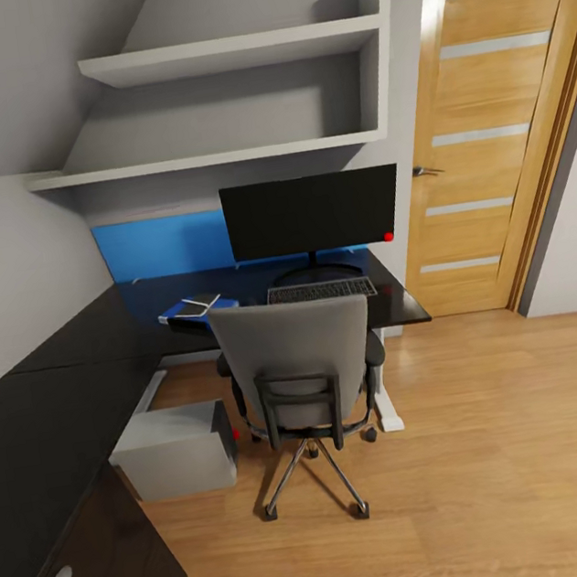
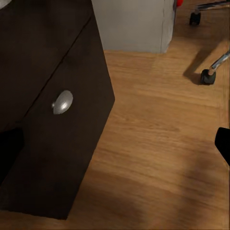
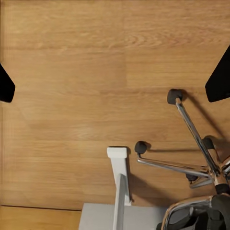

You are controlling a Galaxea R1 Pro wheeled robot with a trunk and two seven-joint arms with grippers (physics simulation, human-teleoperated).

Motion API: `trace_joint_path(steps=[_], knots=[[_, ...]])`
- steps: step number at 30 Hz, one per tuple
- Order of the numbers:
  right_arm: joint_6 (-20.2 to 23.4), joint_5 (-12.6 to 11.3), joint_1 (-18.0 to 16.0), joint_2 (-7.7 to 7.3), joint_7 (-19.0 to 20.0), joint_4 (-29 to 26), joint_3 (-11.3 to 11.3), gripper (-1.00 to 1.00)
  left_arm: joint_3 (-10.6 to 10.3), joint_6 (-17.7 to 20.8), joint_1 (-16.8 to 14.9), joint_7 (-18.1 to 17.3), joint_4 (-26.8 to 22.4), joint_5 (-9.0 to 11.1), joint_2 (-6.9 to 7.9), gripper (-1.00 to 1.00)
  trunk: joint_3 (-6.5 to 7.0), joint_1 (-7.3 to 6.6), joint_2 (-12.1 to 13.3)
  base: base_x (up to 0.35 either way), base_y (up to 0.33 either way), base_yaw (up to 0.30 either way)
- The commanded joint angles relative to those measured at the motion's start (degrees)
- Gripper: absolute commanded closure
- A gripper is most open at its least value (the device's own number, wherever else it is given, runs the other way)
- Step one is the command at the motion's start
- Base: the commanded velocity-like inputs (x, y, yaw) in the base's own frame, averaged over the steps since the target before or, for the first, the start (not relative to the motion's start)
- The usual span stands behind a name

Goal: In the bedroom, organize the workspace by keeping the computer under the desk, ensuring the monitor is on the desk, placing the keyboard on the desk next to the monitor, placing the mouse on the desk next to the keyboard, moving the folder from the swivel chair onto the desk next to the mouse, stacking the notebook on top of the folder with the pen on top of the notebook, and positioning the swivel chair next to the desk.

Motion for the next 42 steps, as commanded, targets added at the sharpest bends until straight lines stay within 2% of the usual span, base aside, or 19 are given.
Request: trace_joint_path(steps=[1,3,5,7,9,16,18,21,42], knots=[[-0.14,-0.23,-0.04,-0.01,-0.28,0.1,0.5,-1.0,-0.5,-1.48,0.2,0.34,0.02,0.22,-0.01,-1.0,0.13,-0.23,0.39,0.0,0.0,0.0],[-0.14,-0.25,-0.02,0.03,-0.28,0.29,0.52,-1.0,-0.5,-5.23,1.26,0.34,0.02,0.18,-0.02,-1.0,0.49,-0.67,1.19,0.0,0.0,0.0],[-0.14,-0.26,0.02,0.17,-0.26,0.43,0.57,-1.0,-0.5,-7.33,1.97,0.34,0.02,0.17,-0.02,-1.0,0.85,-1.11,1.99,0.0,0.0,0.0],[0.82,-0.27,0.04,0.32,-0.23,0.52,0.62,-1.0,-0.5,-7.36,2.49,0.33,0.02,0.15,-0.02,-1.0,1.21,-1.55,2.8,0.0,0.0,0.0],[4.46,-0.27,0.07,0.62,-0.15,0.56,0.63,-1.0,-0.57,-7.36,3.04,0.34,0.02,0.14,-0.07,-1.0,1.57,-1.99,3.6,0.0,0.0,0.0],[11.39,-0.28,0.08,0.68,-0.15,0.58,0.52,-1.0,-0.65,-7.36,3.38,0.4,0.02,0.15,-0.07,-1.0,2.83,-3.53,6.41,0.0,0.0,0.0],[14.3,-0.28,0.08,0.64,-0.14,0.58,0.5,-1.0,-0.69,-7.36,3.42,0.41,-0.01,0.15,-0.09,-1.0,2.83,-3.53,6.41,0.0,0.0,0.0],[16.09,-0.28,0.08,0.72,-0.14,0.58,0.49,-1.0,-0.78,-7.36,3.43,0.38,-0.05,0.15,-0.1,-1.0,2.83,-3.53,6.41,0.0,0.0,0.0],[16.97,-0.29,0.08,0.79,-0.14,0.58,0.48,-1.0,-0.85,-7.36,3.41,0.34,-0.07,0.24,-0.16,-1.0,2.83,-3.53,6.41,0.0,0.0,0.0]])
